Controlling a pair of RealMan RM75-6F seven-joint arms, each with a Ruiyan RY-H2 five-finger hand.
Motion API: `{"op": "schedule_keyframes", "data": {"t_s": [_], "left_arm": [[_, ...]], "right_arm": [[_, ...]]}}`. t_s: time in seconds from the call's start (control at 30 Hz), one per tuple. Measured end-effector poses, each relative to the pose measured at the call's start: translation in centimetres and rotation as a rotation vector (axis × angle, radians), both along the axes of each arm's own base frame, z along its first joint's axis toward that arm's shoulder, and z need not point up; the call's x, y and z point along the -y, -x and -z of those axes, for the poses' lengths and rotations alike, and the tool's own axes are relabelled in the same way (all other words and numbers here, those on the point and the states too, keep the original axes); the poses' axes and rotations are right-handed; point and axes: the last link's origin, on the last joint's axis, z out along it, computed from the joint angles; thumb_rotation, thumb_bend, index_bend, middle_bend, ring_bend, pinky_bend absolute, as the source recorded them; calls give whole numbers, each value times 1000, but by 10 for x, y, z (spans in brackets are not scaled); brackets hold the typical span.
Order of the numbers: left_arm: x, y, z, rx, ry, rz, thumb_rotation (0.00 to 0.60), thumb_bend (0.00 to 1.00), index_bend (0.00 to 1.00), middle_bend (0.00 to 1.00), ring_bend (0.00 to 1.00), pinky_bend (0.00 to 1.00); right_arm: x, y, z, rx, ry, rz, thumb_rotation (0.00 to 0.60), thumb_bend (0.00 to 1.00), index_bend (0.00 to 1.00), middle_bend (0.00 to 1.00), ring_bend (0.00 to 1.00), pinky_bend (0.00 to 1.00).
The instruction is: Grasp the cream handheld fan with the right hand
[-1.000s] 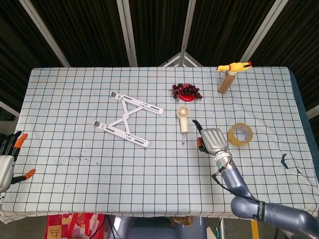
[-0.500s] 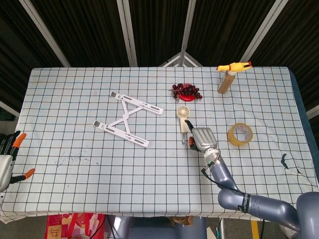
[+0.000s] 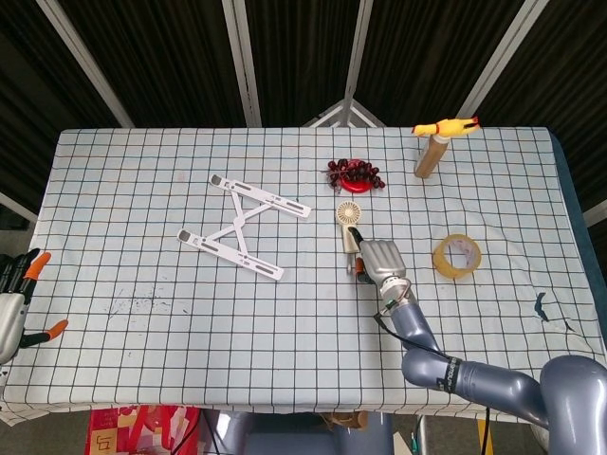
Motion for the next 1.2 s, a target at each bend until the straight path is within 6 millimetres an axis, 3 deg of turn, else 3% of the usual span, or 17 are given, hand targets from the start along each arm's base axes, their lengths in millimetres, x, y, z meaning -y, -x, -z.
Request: {"op": "schedule_keyframes", "data": {"t_s": [1.2], "left_arm": [[-2,-1,1,22,1,-1,600,7,0,0,0,0]], "right_arm": [[4,2,12,-27,-29,36,600,725,0,848,902,874]]}}
